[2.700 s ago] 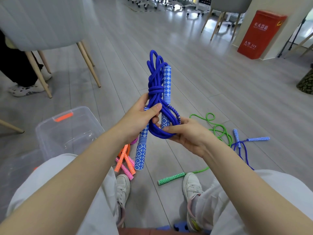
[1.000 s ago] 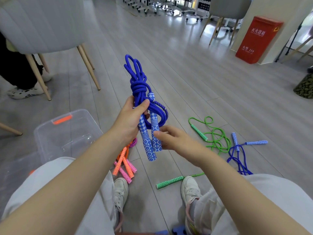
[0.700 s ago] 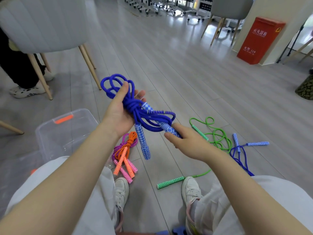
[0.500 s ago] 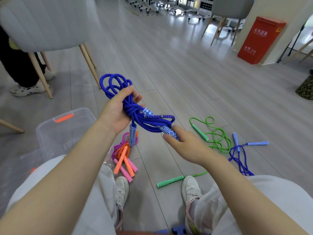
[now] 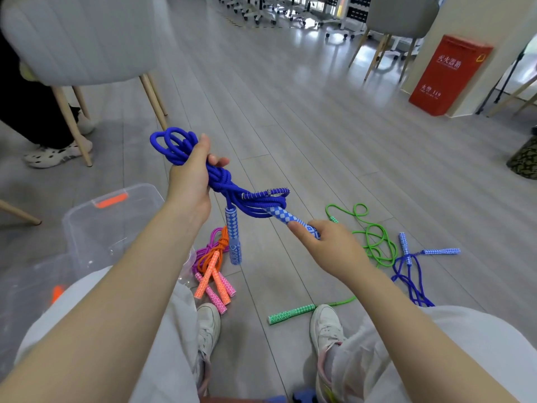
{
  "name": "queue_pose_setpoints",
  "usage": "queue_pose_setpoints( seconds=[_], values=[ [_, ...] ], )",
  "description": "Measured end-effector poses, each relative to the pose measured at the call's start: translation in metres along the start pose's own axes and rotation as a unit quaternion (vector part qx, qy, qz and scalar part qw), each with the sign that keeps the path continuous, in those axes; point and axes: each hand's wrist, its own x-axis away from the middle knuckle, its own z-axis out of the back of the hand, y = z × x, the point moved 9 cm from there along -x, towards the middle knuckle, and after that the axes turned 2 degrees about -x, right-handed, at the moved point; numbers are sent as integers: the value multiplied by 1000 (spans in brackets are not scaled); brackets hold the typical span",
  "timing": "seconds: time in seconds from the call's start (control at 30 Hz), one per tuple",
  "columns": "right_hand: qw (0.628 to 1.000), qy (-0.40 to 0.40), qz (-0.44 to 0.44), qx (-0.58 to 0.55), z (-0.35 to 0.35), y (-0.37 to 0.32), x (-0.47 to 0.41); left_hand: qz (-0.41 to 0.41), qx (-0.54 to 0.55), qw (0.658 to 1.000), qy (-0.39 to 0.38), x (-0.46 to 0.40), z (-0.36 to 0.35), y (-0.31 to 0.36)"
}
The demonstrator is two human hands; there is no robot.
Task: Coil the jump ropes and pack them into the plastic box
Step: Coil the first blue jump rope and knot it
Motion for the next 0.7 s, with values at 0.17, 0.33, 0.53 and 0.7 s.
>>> queue_pose_setpoints(
  seconds=[0.17, 0.33, 0.53, 0.7],
  values=[
    [1000, -10, -19, 21, -3, 12, -5, -6, 32, 999, 21, -4, 7, 1],
    [999, -9, -32, 20, -9, 18, -10, -8, 75, 996, 43, -6, 13, 8],
    [998, -17, -60, 17, -8, 37, -14, -19, 89, 994, 58, -1, 12, 10],
    [996, -31, -83, -20, -12, 53, -15, -11, 118, 992, 51, 1, 10, 5]
  ],
)
